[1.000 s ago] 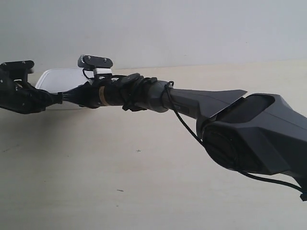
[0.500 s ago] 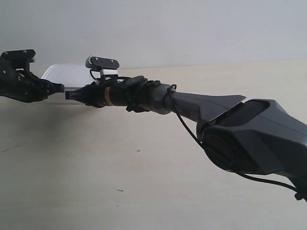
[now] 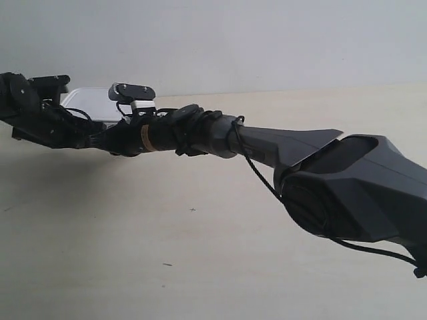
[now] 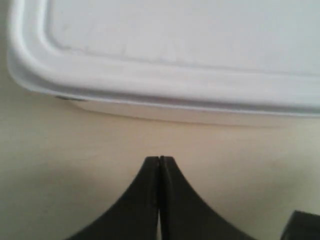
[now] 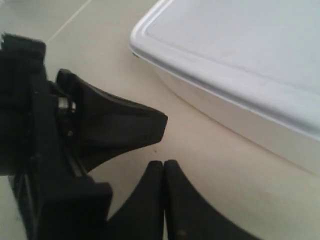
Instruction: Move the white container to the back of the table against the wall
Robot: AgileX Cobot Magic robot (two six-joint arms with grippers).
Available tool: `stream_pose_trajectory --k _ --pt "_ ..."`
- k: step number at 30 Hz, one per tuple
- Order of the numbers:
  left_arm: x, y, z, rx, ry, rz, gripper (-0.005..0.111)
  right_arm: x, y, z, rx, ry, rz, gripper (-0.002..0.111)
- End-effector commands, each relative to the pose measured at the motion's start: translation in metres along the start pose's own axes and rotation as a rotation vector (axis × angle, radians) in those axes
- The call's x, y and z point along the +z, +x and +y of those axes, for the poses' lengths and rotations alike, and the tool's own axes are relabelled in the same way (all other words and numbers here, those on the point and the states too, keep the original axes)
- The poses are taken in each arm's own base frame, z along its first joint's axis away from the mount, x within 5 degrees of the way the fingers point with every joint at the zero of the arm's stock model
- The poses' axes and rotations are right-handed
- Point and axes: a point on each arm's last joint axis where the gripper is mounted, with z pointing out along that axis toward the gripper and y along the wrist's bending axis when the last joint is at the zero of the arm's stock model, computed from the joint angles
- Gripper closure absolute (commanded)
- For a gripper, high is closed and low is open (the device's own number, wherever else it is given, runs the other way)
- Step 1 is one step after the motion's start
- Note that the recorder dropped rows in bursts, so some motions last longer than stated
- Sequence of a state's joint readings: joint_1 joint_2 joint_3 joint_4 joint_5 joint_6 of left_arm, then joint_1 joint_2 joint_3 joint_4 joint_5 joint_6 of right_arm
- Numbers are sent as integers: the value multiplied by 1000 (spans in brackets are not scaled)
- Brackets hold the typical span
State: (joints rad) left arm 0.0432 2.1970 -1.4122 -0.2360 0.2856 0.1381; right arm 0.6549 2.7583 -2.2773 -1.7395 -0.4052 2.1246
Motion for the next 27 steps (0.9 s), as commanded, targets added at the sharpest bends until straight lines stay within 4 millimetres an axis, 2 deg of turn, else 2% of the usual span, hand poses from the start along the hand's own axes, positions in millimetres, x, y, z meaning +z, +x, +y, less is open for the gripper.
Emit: stream_pose_trajectory --k 1,4,7,8,18,27 --pt "-10 -6 -8 1 13 -30 107 -21 -11 13 2 30 18 108" --pt "-12 -9 -2 -8 4 -57 107 -42 -7 11 10 129 38 108" --pt "-12 -12 -3 -9 1 -90 107 -76 -3 19 -34 206 72 108" --pt "-12 -13 -3 -14 1 -97 107 -95 -3 23 -30 243 77 108" --pt "-7 -11 -13 -26 24 -109 107 -197 -14 45 -77 495 -18 108" --pt "-2 -7 -30 -27 50 -108 107 -258 -5 64 -125 543 -39 108"
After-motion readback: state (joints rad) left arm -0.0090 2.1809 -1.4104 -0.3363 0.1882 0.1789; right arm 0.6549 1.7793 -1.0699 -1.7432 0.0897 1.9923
